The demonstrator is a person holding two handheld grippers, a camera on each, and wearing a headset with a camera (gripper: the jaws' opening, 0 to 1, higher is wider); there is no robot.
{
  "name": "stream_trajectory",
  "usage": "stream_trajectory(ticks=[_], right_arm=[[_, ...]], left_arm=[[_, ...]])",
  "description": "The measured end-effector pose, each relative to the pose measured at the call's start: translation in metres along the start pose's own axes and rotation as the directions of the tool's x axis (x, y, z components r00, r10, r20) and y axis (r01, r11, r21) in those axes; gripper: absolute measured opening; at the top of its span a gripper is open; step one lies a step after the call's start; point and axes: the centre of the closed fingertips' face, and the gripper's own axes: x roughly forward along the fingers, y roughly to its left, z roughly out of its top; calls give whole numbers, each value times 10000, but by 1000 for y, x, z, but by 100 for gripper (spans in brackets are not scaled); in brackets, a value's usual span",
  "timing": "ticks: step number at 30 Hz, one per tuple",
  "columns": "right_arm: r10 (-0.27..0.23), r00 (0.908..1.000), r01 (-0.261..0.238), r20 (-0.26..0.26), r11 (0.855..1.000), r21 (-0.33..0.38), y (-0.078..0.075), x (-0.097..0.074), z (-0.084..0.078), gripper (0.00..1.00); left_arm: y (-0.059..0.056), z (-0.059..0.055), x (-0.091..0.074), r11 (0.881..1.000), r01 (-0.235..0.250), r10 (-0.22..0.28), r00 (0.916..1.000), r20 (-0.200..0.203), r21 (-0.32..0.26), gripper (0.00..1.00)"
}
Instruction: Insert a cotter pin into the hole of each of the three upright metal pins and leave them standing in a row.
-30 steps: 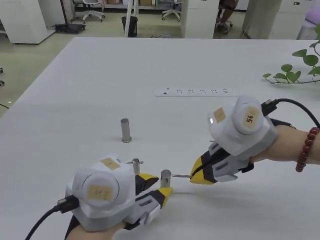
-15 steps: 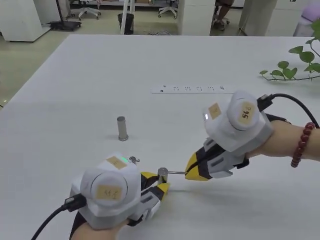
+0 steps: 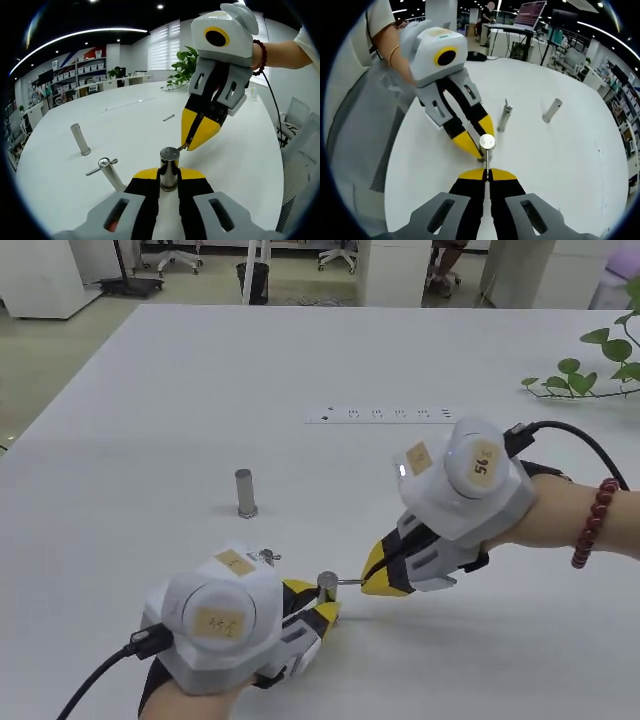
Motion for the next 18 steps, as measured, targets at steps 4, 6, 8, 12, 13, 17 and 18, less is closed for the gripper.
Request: stream_trajectory(ticks=[4, 6, 8, 12, 13, 17, 18], right_arm=[[20, 9999, -21, 105, 9999, 98, 1, 4, 7, 3], [19, 9999, -22, 143, 9998, 190, 2, 5, 9, 3], [20, 9999, -25, 163, 9996, 294, 2, 6, 10, 3], [16, 9999, -22, 137, 9990, 439, 3, 7, 11, 3], [19, 9999, -26, 129, 9986, 537, 3, 7, 12, 3], [7, 9999, -17, 120, 9966, 829, 3, 8, 13, 4], [4, 9999, -15, 123, 9962, 876, 3, 9, 14, 4]], left_arm=[[0, -1, 1, 9999, -47, 47, 10000, 9, -153, 11], [-1, -2, 1, 9998, -70, 71, 10000, 17, -168, 11], [-1, -2, 1, 9998, -74, 74, 10000, 14, -187, 11], [-1, -3, 2, 9996, -88, 88, 10000, 21, -254, 11], [-1, -3, 2, 9996, -91, 91, 10000, 19, -261, 11], [-1, -3, 2, 9997, -125, 125, 9999, 0, -232, 11], [-1, -3, 2, 9996, -123, 123, 9999, -5, -236, 11]])
